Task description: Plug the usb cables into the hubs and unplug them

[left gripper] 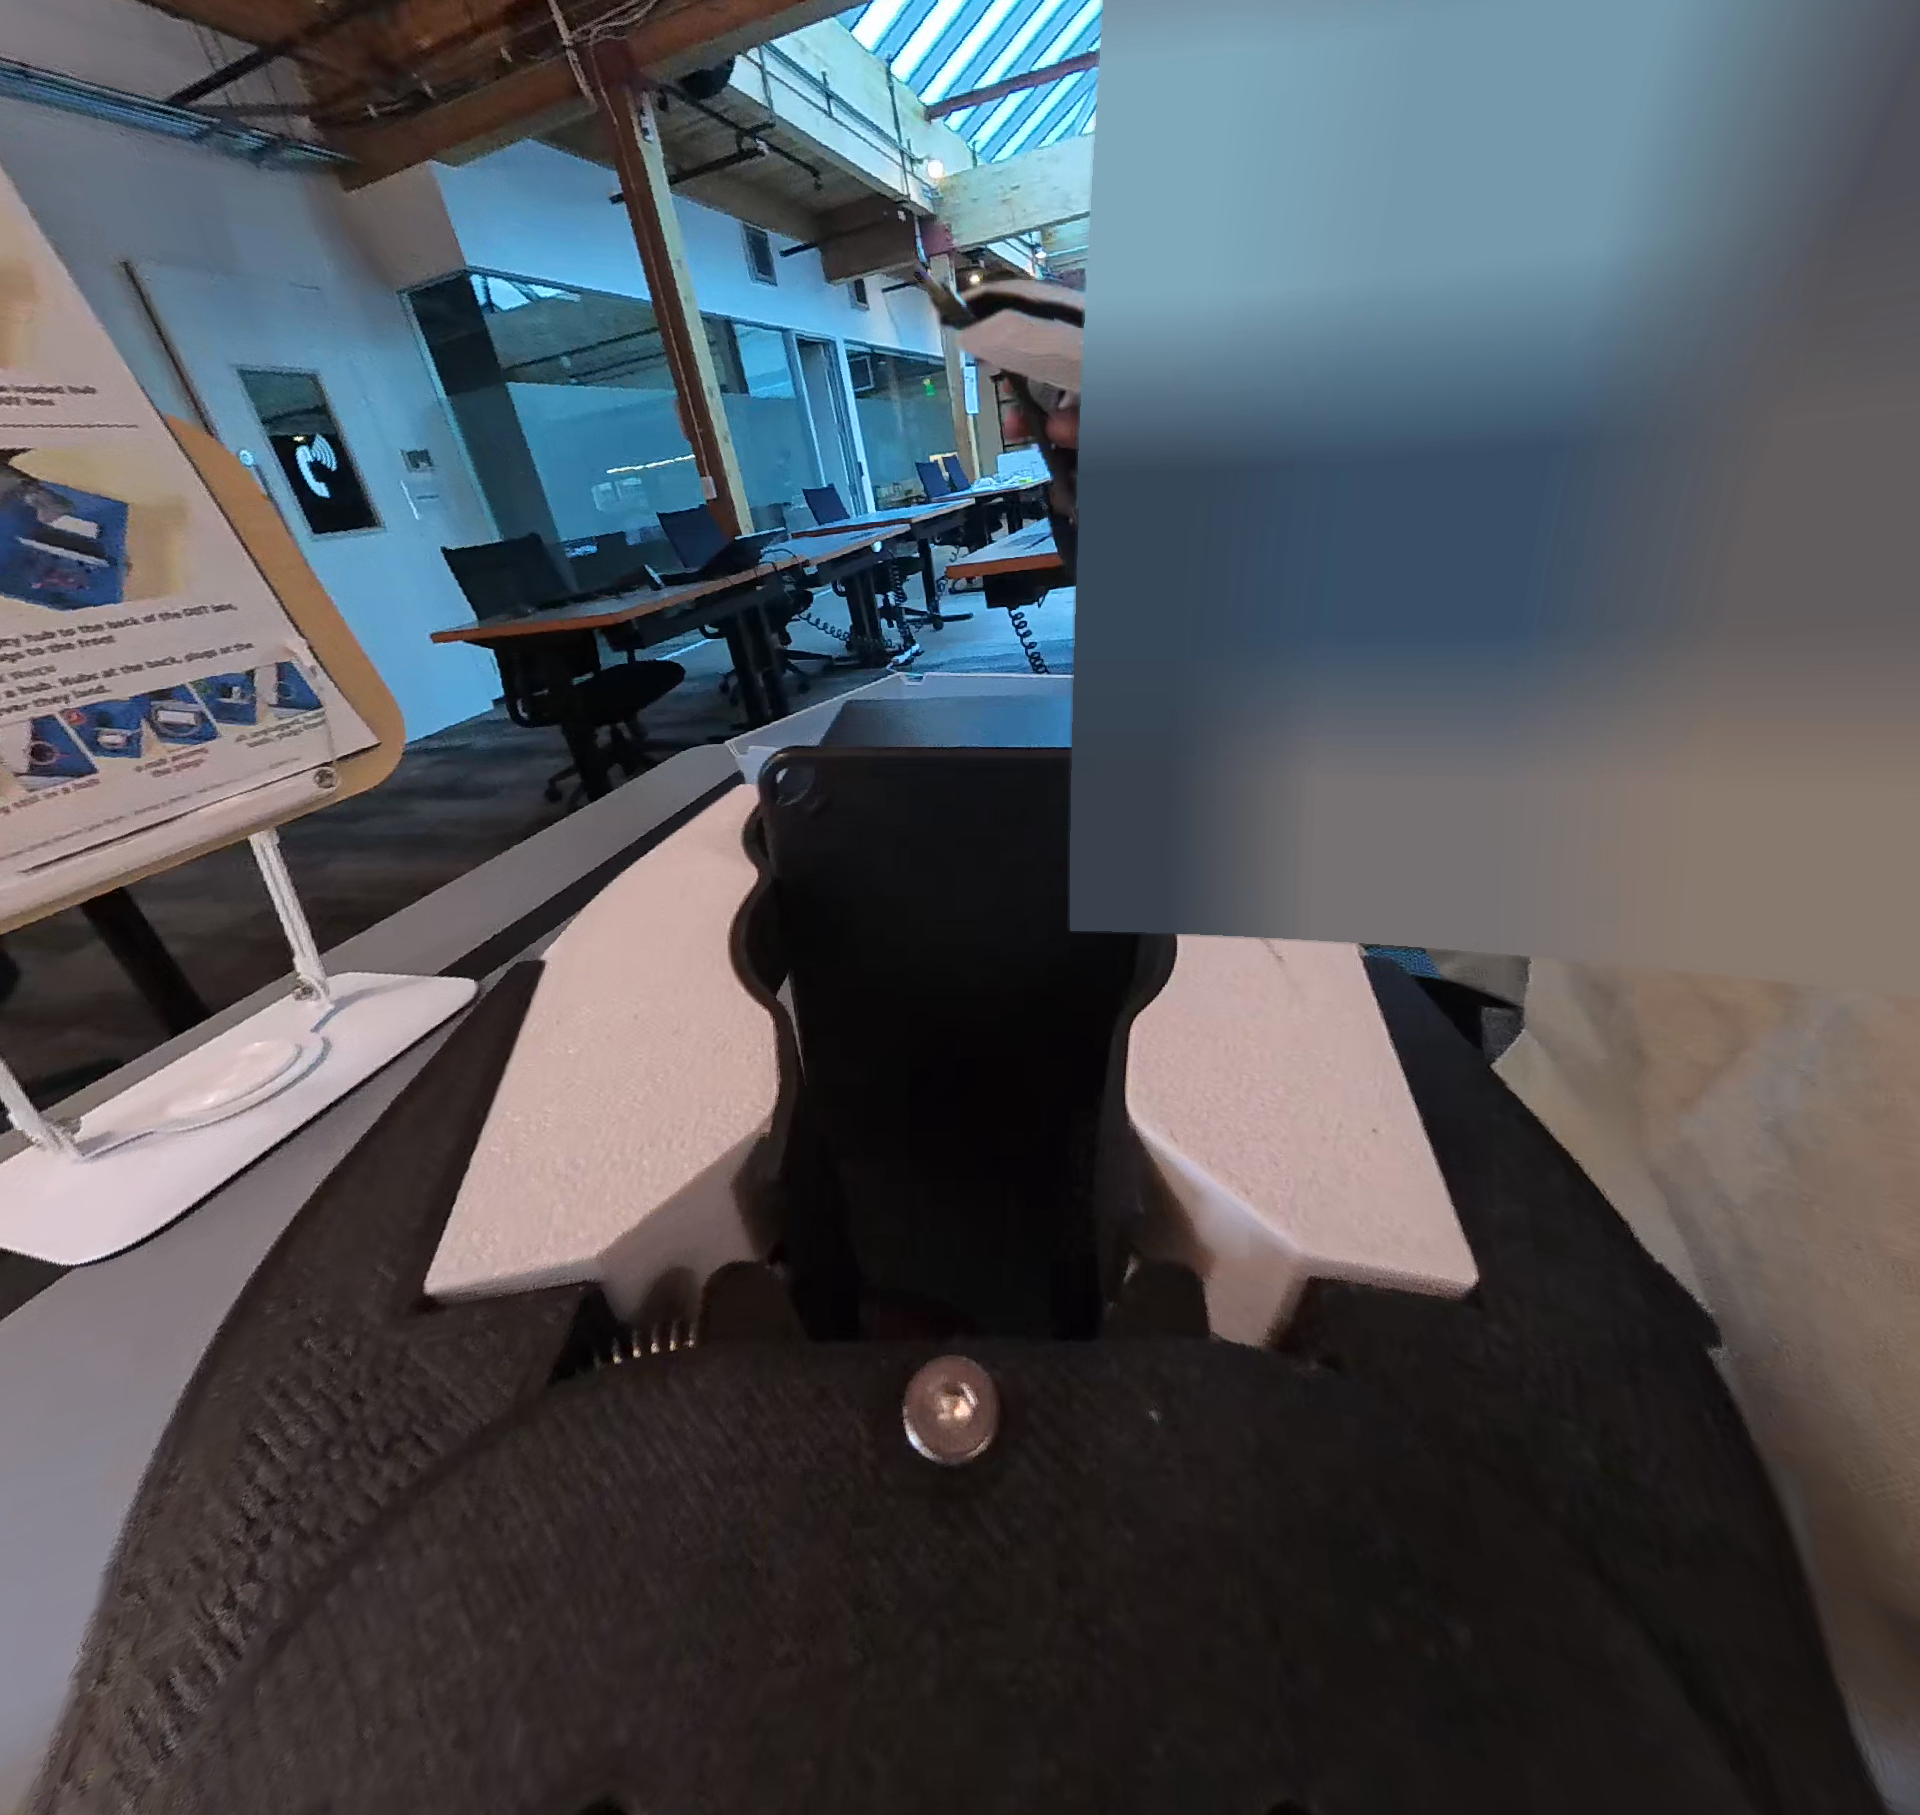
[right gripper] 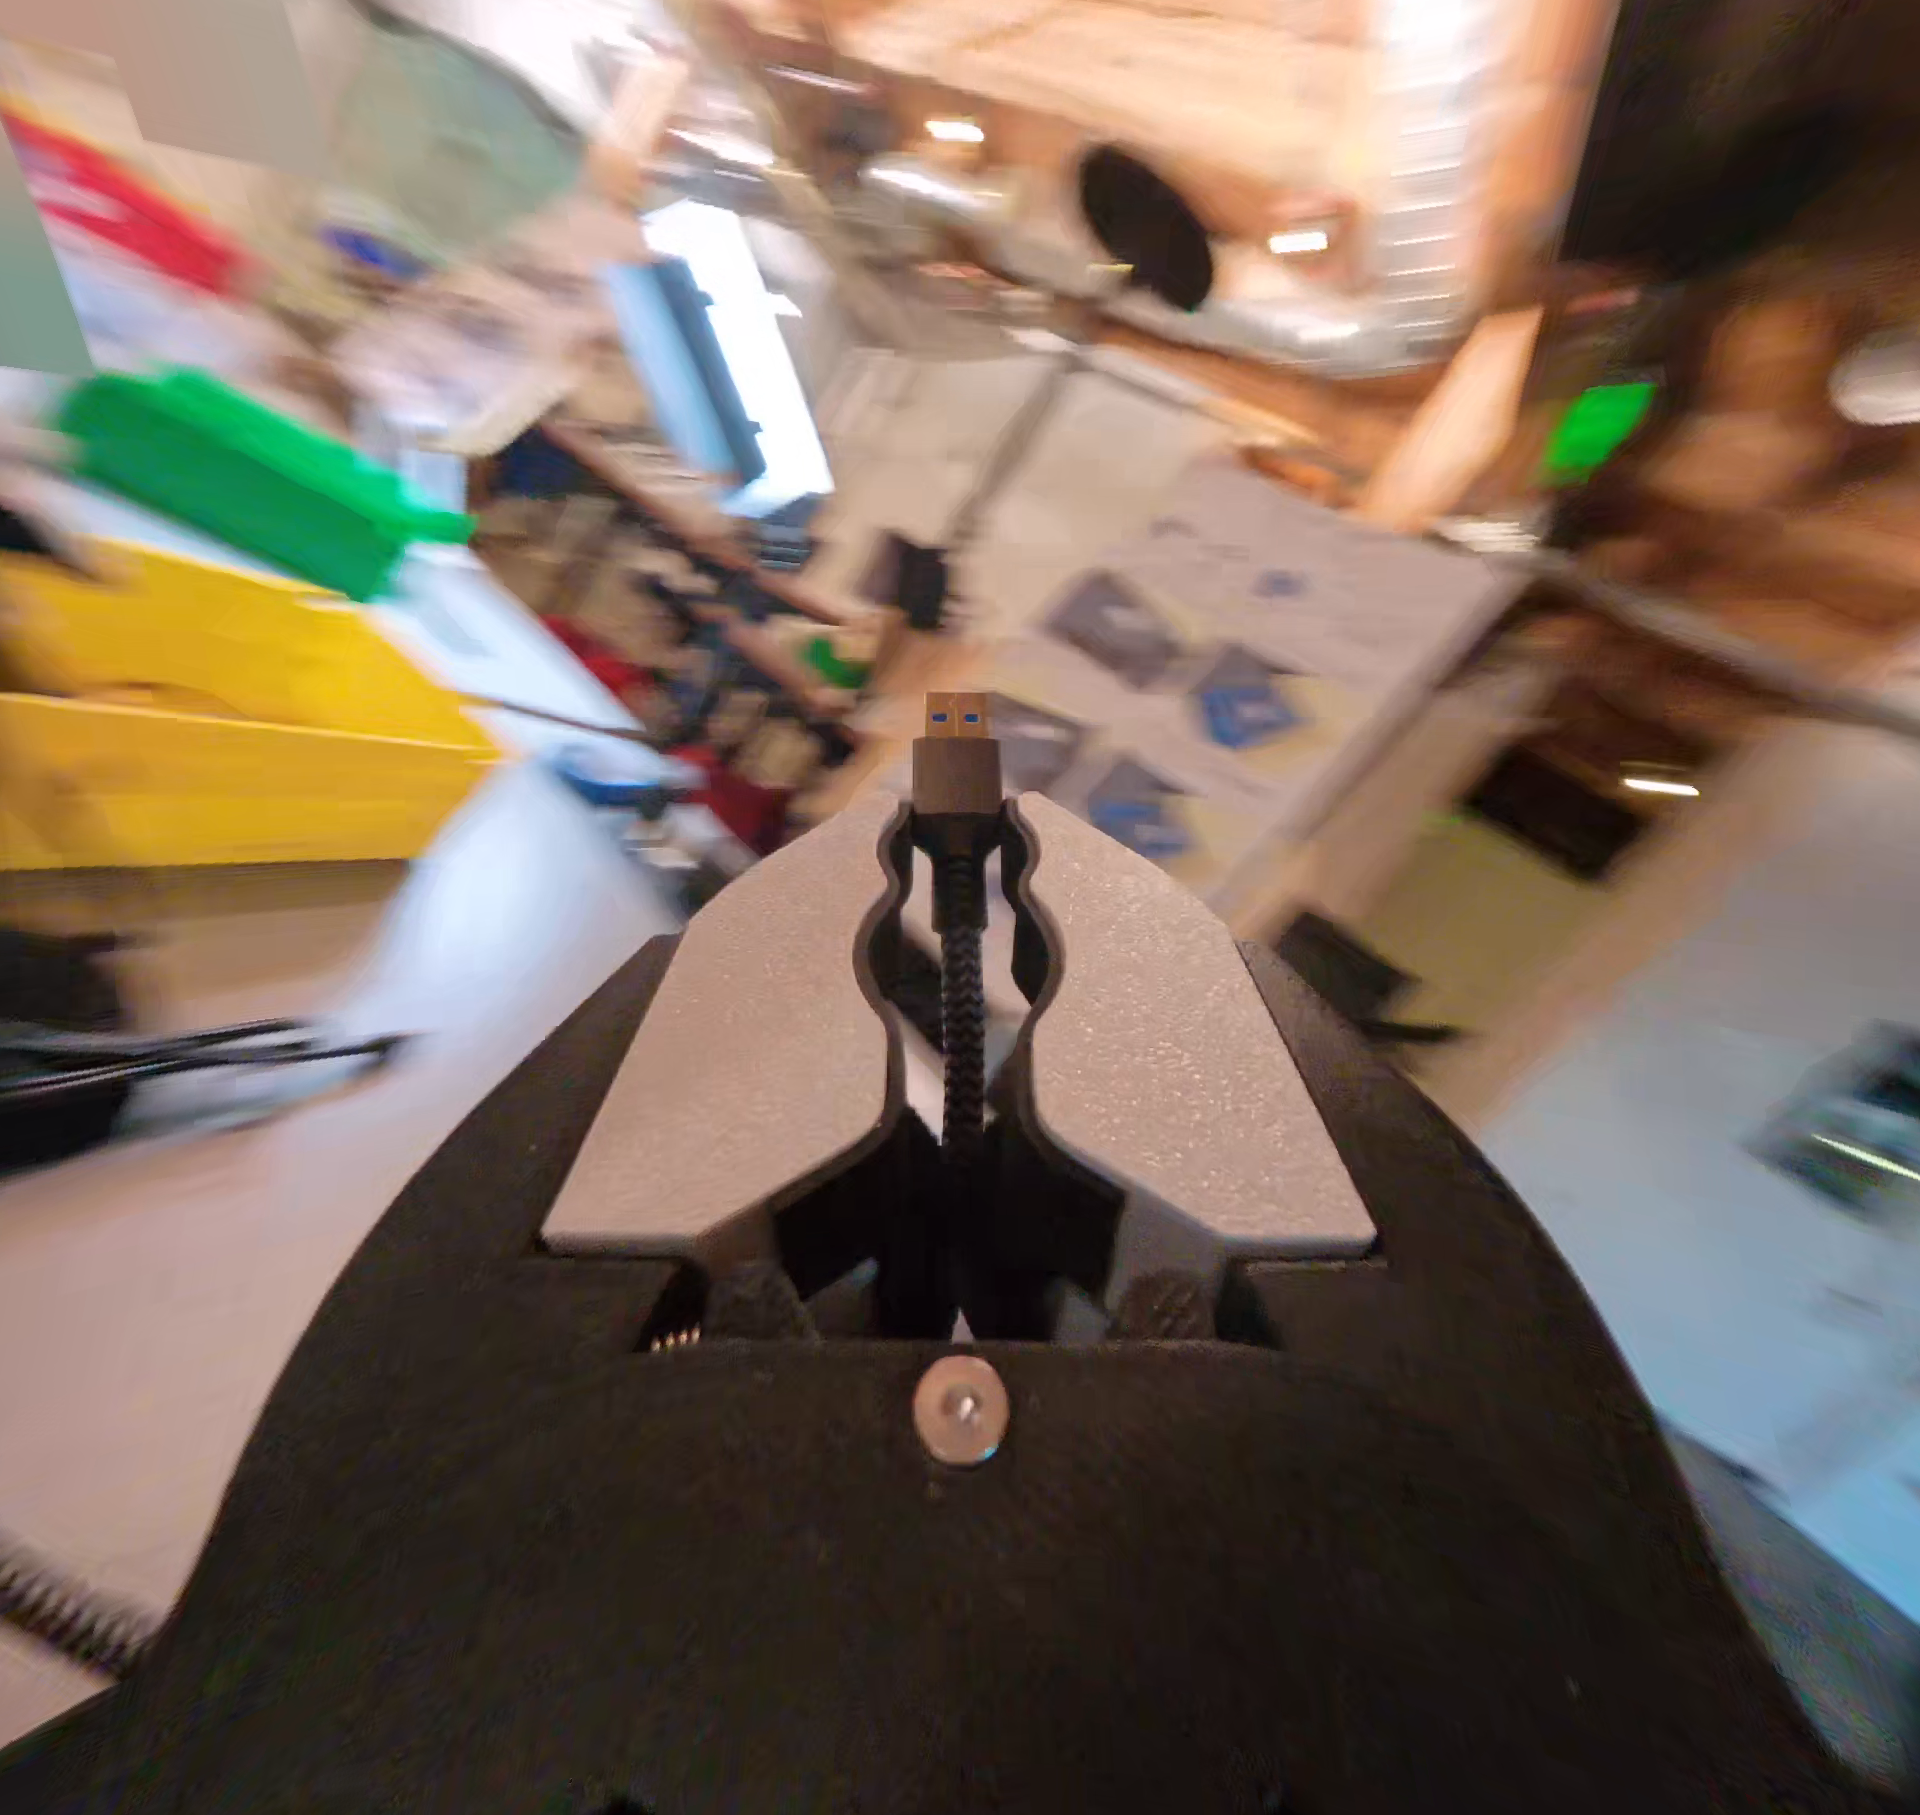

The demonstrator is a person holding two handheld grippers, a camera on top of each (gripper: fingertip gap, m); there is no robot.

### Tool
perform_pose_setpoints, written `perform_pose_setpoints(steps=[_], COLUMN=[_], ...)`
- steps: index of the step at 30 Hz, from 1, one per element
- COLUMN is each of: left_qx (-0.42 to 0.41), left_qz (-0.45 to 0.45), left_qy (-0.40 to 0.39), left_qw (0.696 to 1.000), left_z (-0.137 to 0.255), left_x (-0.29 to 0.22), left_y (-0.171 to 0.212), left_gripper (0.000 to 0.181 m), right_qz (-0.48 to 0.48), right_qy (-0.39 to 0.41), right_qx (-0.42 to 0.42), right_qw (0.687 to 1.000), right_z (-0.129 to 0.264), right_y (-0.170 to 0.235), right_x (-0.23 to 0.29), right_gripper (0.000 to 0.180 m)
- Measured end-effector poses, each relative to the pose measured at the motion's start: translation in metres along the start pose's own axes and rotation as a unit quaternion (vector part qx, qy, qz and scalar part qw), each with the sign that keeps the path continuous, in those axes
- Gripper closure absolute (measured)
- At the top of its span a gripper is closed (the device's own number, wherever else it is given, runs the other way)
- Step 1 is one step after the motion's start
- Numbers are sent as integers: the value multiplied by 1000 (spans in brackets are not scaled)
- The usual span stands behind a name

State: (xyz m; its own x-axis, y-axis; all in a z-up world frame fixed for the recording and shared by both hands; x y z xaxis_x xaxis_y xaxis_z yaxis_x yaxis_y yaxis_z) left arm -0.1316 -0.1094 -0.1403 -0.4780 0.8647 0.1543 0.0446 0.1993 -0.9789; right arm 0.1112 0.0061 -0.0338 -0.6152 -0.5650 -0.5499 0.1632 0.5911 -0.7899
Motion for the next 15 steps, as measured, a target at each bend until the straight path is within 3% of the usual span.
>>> perform_pose_setpoints(steps=[3,6,12,15], left_qx=[-3,2,16,27], left_qz=[-2,1,0,-6], left_qy=[-4,-6,1,3], left_qw=[1000,1000,1000,1000], left_z=[0,0,-2,-5], left_x=[-1,-1,-3,-5], left_y=[0,4,10,13], left_gripper=[116,116,117,117], right_qz=[73,145,224,230], right_qy=[186,287,368,372], right_qx=[17,51,159,183], right_qw=[980,945,889,881], right_z=[24,49,94,104], right_y=[18,43,96,113], right_x=[-58,-83,-97,-99], right_gripper=[164,163,163,163])
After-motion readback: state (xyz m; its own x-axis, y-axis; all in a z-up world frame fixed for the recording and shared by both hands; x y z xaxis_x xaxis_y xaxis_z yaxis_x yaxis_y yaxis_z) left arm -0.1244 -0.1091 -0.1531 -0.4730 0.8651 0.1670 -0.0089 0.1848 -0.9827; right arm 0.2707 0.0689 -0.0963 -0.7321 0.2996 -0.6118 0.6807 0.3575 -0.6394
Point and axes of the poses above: each gripper's, where its closed fingertips meet, z back along the fingers, y out of its underside, x = y × z across the jaws, the point moved 2 cm from there along z, back along the fingers
